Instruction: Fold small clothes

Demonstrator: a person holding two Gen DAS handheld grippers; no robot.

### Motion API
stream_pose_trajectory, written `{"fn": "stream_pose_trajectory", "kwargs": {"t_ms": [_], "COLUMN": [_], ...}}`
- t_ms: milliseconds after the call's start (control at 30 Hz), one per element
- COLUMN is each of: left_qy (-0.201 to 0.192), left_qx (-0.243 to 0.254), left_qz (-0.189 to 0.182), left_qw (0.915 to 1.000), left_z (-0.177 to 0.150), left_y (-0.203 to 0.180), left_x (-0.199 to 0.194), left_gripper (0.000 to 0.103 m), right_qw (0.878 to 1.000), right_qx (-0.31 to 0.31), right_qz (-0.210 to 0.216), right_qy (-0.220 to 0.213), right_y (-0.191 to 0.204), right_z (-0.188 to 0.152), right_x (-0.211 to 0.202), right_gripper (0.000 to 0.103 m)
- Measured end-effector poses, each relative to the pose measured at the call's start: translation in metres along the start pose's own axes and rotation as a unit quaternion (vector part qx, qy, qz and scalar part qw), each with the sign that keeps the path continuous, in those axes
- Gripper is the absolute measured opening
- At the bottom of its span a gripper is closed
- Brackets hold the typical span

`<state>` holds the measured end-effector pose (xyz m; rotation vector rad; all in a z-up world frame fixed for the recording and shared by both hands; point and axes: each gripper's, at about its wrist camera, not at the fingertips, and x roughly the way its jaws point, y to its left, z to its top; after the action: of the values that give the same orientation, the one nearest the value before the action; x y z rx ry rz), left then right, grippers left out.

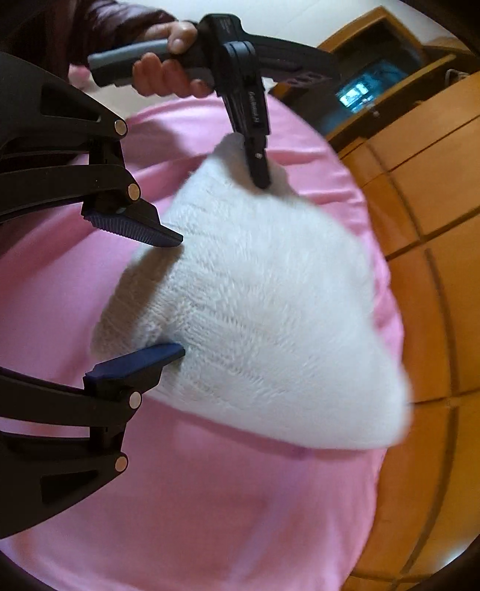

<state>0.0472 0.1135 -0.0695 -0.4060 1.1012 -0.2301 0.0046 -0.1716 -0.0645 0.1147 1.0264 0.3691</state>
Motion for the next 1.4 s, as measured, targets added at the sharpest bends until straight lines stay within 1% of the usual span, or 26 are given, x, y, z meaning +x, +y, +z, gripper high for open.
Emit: {"fn": "stream_pose_trajectory", "kwargs": {"t_ms": [33, 133, 200, 267, 300, 400, 467, 533, 567, 700, 733, 800, 833, 867, 933, 1000, 1167, 1200, 1267, 1333, 1400], "left_qy": [-0.006, -0.013, -0.033, -0.060, -0.074, -0.108, -0.120, -0.121, -0.121, -0.120, -0.120, -0.120, -0.120, -0.120, -0.119, -0.117, -0.114, -0.113, -0.110, -0.105, -0.098], "left_qx": [-0.001, 0.008, 0.029, 0.046, 0.053, 0.071, 0.088, 0.095, 0.098, 0.111, 0.114, 0.119, 0.120, 0.122, 0.124, 0.124, 0.122, 0.120, 0.120, 0.121, 0.119], "left_qz": [-0.001, 0.016, 0.031, 0.051, 0.052, 0.066, 0.076, 0.084, 0.080, 0.084, 0.084, 0.084, 0.085, 0.085, 0.087, 0.088, 0.090, 0.090, 0.095, 0.102, 0.112], "left_qw": [1.0000, 0.9998, 0.9986, 0.9959, 0.9945, 0.9894, 0.9860, 0.9844, 0.9846, 0.9830, 0.9826, 0.9821, 0.9819, 0.9815, 0.9812, 0.9813, 0.9819, 0.9821, 0.9821, 0.9817, 0.9817], "left_z": [-0.001, 0.006, 0.011, 0.015, 0.016, 0.022, 0.026, 0.028, 0.028, 0.025, 0.022, 0.021, 0.020, 0.020, 0.019, 0.019, 0.020, 0.020, 0.020, 0.021, 0.021], "left_y": [0.000, -0.012, -0.028, -0.041, -0.048, -0.064, -0.074, -0.080, -0.082, -0.089, -0.090, -0.092, -0.092, -0.093, -0.092, -0.093, -0.092, -0.091, -0.090, -0.088, -0.083], "left_x": [-0.002, -0.008, -0.018, -0.031, -0.038, -0.052, -0.053, -0.052, -0.051, -0.048, -0.047, -0.046, -0.046, -0.045, -0.044, -0.044, -0.039, -0.038, -0.033, -0.028, -0.021], "left_gripper": [0.009, 0.013, 0.017, 0.018, 0.020, 0.041, 0.043, 0.043, 0.043, 0.043, 0.043, 0.045, 0.047, 0.048, 0.048, 0.050, 0.052, 0.052, 0.054, 0.057, 0.057], "right_qw": [1.000, 1.000, 1.000, 1.000, 1.000, 0.999, 0.997, 0.996, 0.996, 0.993, 0.993, 0.995, 0.996, 0.997, 0.995, 0.993, 0.994, 0.995, 0.996, 0.996, 0.994], "right_qx": [-0.001, 0.009, 0.006, 0.010, 0.012, 0.014, 0.025, 0.027, 0.027, 0.041, 0.041, 0.040, 0.037, 0.030, 0.006, 0.001, 0.003, 0.008, 0.022, 0.045, 0.072], "right_qz": [-0.004, 0.001, 0.001, 0.014, 0.020, 0.026, 0.023, 0.003, -0.004, -0.048, -0.054, -0.062, -0.060, -0.063, -0.094, -0.104, -0.094, -0.084, -0.062, -0.046, -0.026], "right_qy": [-0.005, -0.003, -0.006, -0.012, -0.013, -0.036, -0.064, -0.080, -0.085, -0.097, -0.095, -0.072, -0.049, -0.039, -0.044, -0.050, -0.053, -0.055, -0.059, -0.066, -0.074], "right_y": [0.002, -0.002, -0.003, -0.005, -0.006, -0.012, -0.020, -0.024, -0.027, -0.035, -0.037, -0.038, -0.037, -0.033, -0.021, -0.015, -0.019, -0.022, -0.027, -0.034, -0.045], "right_z": [0.000, 0.006, 0.008, 0.008, 0.009, 0.015, 0.028, 0.045, 0.050, 0.076, 0.081, 0.088, 0.086, 0.081, 0.074, 0.072, 0.073, 0.074, 0.074, 0.074, 0.073], "right_x": [0.001, -0.003, -0.009, -0.018, -0.022, -0.043, -0.057, -0.061, -0.064, -0.054, -0.047, -0.027, -0.012, -0.001, 0.012, 0.013, 0.008, 0.006, -0.003, -0.011, -0.017], "right_gripper": [0.054, 0.054, 0.055, 0.061, 0.062, 0.062, 0.062, 0.062, 0.062, 0.062, 0.062, 0.062, 0.062, 0.062, 0.062, 0.062, 0.063, 0.069, 0.074, 0.075, 0.082]}}
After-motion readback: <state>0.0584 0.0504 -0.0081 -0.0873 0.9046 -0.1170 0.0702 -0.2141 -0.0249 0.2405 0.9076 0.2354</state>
